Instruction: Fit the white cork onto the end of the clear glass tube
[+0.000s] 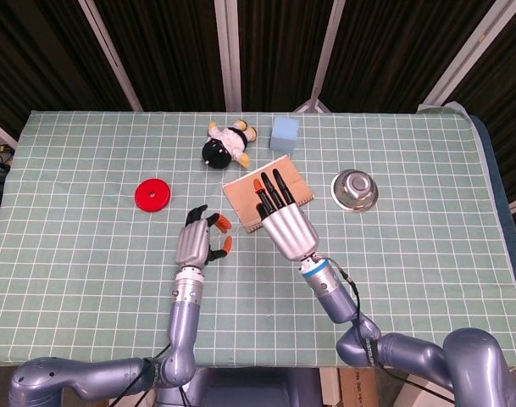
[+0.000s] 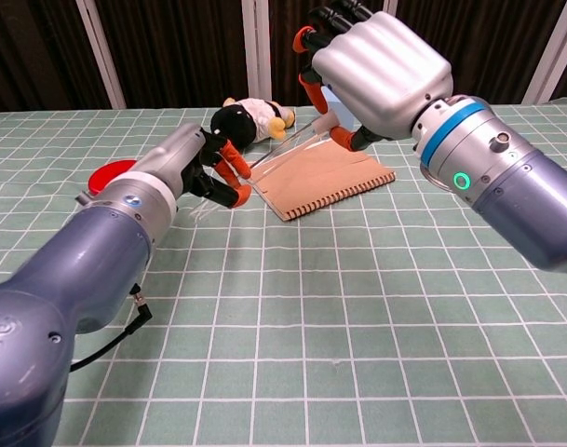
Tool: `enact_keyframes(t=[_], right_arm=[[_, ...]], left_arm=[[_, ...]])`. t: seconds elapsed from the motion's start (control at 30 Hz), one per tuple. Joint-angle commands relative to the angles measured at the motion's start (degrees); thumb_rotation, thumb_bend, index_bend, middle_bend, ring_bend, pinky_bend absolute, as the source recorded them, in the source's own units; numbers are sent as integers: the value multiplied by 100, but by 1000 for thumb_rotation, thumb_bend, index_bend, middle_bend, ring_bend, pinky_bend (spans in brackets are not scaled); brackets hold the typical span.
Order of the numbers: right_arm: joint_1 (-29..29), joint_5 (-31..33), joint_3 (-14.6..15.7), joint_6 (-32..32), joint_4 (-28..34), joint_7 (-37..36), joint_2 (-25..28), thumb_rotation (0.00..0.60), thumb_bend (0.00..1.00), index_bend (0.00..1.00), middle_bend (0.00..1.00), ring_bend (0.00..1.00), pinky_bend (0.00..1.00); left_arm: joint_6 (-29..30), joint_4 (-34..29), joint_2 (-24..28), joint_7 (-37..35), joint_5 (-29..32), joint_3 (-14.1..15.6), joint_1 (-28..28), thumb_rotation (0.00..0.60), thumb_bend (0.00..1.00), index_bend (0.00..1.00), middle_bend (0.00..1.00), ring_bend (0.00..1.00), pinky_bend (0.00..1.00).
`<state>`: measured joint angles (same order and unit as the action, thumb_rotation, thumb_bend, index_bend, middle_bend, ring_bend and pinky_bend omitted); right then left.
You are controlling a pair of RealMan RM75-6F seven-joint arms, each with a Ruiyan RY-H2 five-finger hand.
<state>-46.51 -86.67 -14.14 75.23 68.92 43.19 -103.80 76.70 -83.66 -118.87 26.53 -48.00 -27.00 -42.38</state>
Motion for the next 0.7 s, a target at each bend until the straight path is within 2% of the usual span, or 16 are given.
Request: enact_keyframes(t=[0.03, 0.5, 0.57, 0.7], right_arm=[[3, 1, 0, 1, 0, -5, 1, 600, 390, 586, 187, 0, 0], [25, -11, -8, 25, 70, -17, 62, 600, 390, 581, 186, 0, 0], [27, -12, -9, 24, 87, -11, 77, 600, 390, 524, 183, 0, 0], [55, 16, 0, 12, 133, 36, 111, 600, 390, 349, 157, 0, 0]], left_arm=[[5, -11, -9, 5, -9, 6, -2, 600, 728, 500, 479, 96, 0], [30, -27, -40, 2, -105, 6, -24, 600, 728, 500, 479, 96, 0], [39, -26, -41, 0, -127, 14, -22, 600, 728, 500, 479, 95, 0], [58, -2, -33, -26, -215, 53, -13, 600, 728, 499, 479, 96, 0]])
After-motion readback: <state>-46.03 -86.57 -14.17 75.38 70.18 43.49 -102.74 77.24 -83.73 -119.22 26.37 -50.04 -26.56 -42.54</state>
